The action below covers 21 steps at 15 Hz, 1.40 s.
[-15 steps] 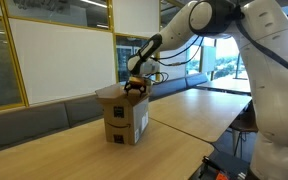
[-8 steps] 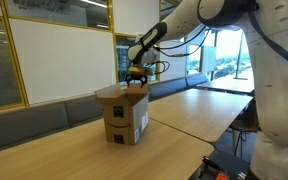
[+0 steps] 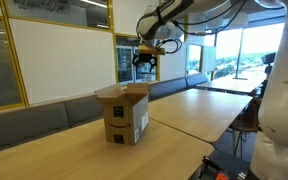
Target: Put all the objects on the table into the cardboard box.
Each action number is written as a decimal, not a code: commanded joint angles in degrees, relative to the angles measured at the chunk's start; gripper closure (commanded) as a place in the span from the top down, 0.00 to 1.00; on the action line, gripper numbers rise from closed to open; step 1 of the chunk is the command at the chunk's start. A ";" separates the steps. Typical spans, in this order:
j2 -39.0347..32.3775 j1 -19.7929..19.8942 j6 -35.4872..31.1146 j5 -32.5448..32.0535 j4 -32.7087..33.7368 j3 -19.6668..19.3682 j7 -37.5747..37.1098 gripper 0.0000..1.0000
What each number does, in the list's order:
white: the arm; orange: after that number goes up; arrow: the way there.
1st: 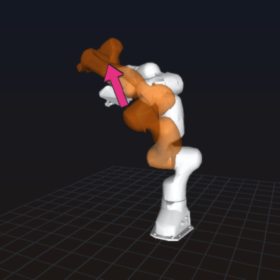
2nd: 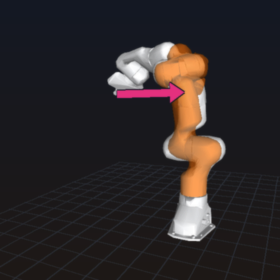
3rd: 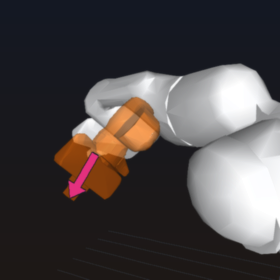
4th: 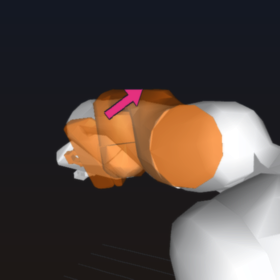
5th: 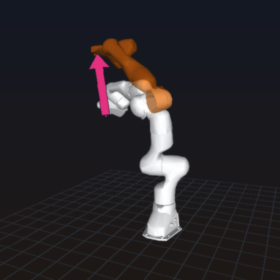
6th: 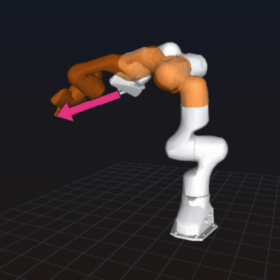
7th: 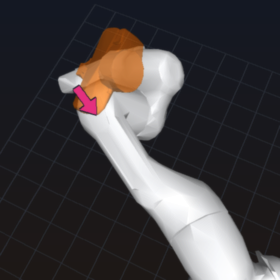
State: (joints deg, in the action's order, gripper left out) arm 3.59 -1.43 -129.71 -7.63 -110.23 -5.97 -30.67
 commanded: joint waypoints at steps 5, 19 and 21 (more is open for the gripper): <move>18.09 4.46 10.41 0.43 -12.49 2.87 4.57 1.00; 28.52 5.16 38.00 7.32 -17.33 -0.35 29.27 1.00; 29.10 5.27 40.47 7.05 -17.24 -0.47 30.46 1.00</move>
State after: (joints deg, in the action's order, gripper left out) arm 30.90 3.26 -92.75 -1.28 -127.72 -6.23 -3.09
